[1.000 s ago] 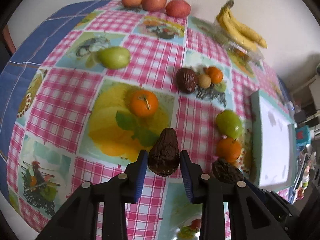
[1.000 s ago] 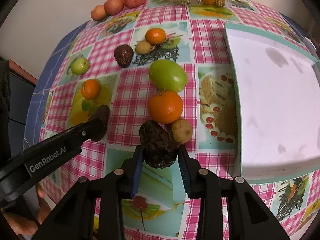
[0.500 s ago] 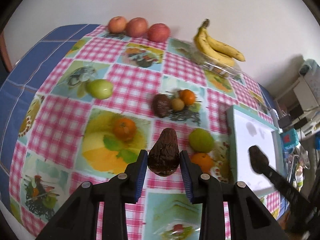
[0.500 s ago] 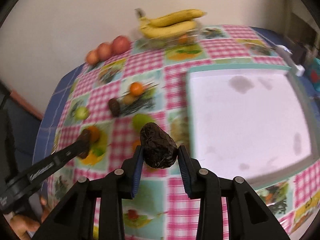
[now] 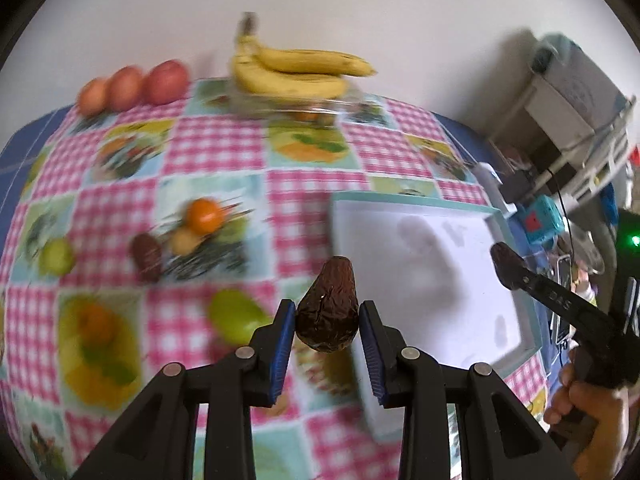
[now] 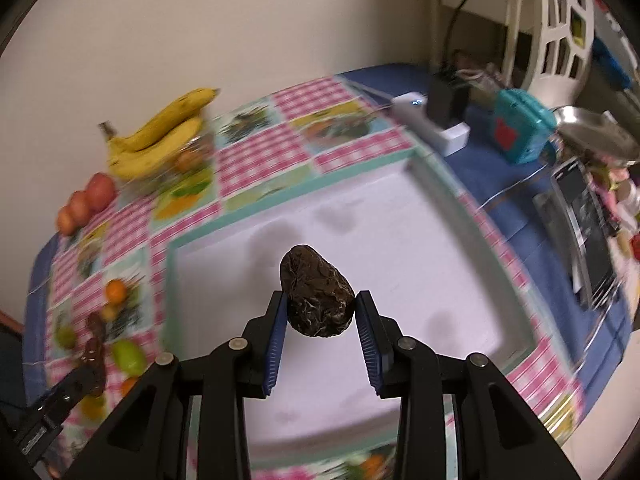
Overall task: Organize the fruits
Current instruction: 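Carry the dark fruit in the left gripper into the white tray while the right gripper carries its own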
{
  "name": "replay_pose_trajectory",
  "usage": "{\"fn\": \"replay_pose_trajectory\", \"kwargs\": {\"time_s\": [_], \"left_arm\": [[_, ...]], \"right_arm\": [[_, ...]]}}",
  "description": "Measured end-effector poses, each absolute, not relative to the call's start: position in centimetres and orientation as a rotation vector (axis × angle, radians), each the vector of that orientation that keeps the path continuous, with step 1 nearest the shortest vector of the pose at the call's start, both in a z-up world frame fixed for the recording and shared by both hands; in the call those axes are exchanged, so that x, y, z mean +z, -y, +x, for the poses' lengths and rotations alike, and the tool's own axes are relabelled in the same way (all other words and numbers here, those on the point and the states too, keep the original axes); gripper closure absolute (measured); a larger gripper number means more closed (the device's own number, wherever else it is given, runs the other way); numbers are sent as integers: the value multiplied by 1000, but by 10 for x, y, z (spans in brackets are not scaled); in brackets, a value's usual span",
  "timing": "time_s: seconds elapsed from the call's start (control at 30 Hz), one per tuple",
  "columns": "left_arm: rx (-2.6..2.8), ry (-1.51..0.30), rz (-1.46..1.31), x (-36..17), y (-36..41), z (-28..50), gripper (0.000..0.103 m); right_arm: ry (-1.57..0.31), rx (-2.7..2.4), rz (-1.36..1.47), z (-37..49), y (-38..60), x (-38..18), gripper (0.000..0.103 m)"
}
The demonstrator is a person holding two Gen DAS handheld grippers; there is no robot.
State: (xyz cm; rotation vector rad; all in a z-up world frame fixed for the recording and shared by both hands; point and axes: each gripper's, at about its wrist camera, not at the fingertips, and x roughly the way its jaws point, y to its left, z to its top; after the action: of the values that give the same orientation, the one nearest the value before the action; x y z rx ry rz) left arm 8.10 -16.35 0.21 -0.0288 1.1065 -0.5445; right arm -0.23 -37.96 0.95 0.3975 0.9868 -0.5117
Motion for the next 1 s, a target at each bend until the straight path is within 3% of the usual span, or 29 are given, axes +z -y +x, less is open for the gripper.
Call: {"fn": "replay_pose_trajectory", "kwargs": {"time_s": [0.53, 0.83, 0.9, 0.97, 1.0], "left_arm": [[-592, -1158, 134, -52, 264, 129, 68], [-590, -1160, 159, -42, 267, 129, 67], [-586, -1159, 152, -34, 263, 125, 66], [-583, -1148, 140, -21, 255, 119, 66], [-580, -1140, 134, -14, 250, 115, 66]], "right_arm": [[-1077, -557, 362, 31, 474, -36, 67], [-1086, -552, 351, 34, 475, -37, 67], [-1092, -549, 351, 35, 474, -35, 65], [-1107, -550, 335, 35, 471, -30, 52], [-1106, -549, 324, 33, 466, -20, 51]]}}
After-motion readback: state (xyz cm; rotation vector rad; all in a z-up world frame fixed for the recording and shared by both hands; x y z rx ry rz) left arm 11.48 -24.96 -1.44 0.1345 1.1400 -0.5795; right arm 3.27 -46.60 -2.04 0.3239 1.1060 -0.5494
